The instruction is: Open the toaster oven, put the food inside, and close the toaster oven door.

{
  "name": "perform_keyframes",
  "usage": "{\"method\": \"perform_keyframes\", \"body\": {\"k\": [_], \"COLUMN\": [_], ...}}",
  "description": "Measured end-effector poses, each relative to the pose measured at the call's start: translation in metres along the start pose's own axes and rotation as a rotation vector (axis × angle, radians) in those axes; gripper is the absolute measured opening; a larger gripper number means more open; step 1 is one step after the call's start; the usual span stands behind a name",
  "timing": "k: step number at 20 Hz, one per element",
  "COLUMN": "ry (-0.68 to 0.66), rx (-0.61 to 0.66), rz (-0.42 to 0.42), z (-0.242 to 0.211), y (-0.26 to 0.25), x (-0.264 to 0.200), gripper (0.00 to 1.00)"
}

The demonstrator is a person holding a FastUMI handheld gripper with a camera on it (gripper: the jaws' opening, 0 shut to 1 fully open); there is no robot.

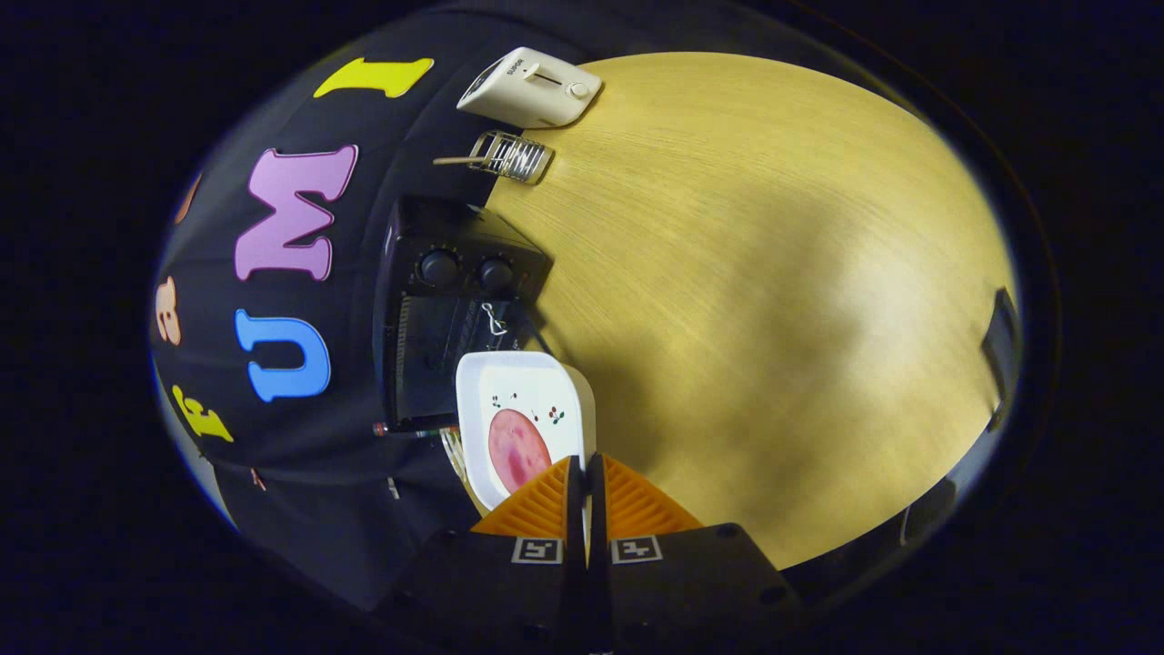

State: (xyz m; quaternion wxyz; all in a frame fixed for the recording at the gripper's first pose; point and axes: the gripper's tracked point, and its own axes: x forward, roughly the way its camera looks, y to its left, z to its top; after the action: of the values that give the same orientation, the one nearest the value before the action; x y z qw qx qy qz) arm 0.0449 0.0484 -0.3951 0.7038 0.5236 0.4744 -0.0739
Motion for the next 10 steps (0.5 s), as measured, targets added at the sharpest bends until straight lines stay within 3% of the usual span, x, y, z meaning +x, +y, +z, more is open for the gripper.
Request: {"method": "perform_keyframes", "body": {"k": [5,10], "ry": [-0.098,-0.244], "rx": [0.129,0.252], "rz": [0.021,0.017], "z": [-0.029,-0.026], "y": [0.052,0.099], "x": [0.052,0.113], "gripper": [0.05,0.05]}}
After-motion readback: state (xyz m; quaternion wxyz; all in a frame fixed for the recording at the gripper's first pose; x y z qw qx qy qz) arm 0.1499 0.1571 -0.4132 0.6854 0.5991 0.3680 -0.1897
